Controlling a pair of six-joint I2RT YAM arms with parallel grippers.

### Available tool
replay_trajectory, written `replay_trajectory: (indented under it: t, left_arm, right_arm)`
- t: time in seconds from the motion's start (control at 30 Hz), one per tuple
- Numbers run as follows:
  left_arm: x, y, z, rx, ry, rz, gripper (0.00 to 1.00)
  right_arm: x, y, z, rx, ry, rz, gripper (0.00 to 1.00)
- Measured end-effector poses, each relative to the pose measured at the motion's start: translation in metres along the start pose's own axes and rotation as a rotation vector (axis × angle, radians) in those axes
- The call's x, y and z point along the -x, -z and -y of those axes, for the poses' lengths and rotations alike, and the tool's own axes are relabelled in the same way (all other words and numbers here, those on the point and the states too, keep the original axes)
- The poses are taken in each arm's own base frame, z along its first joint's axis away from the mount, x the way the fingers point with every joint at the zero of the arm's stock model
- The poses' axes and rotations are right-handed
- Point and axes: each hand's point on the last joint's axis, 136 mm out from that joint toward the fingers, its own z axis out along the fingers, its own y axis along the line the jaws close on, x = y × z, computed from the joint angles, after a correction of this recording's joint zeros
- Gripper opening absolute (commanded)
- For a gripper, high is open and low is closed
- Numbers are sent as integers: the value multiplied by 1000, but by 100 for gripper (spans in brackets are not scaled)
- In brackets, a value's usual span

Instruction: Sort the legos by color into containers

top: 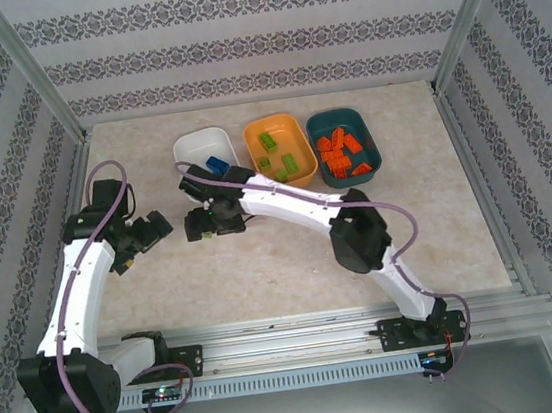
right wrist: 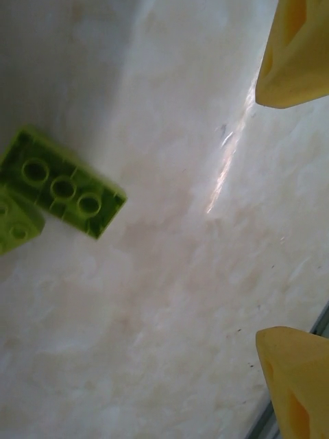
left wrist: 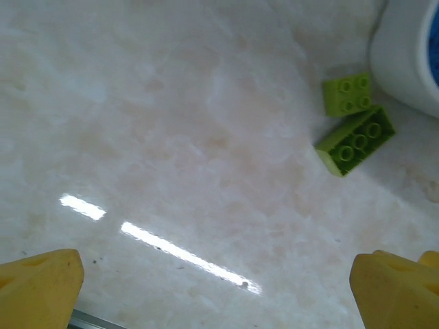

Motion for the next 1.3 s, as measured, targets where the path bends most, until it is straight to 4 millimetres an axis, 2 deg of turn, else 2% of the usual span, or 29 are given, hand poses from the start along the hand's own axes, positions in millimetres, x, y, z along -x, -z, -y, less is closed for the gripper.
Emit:
replay_trajectory:
  t: [0.17, 0.5, 0.7, 1.0, 1.3]
  left_arm:
    - [1, -6, -16, 74, 5, 19, 100]
    - [-11, -13, -45, 179, -9, 40, 100]
    - [-11, -14, -47, 189, -21, 38, 100]
    - [-13, -17, -48, 194, -41, 27, 100]
    - [-14, -20, -46, 193, -55, 8, 100]
  right_arm:
    - [7, -19, -2, -67, -2, -4, 82]
    - [5, -51, 21, -181, -36, -29, 74]
    - [6, -62, 25, -195, -59, -28, 72]
    - [19, -73, 24, -179, -99, -1, 67]
    - [30, -85, 36, -195, -129, 22, 54]
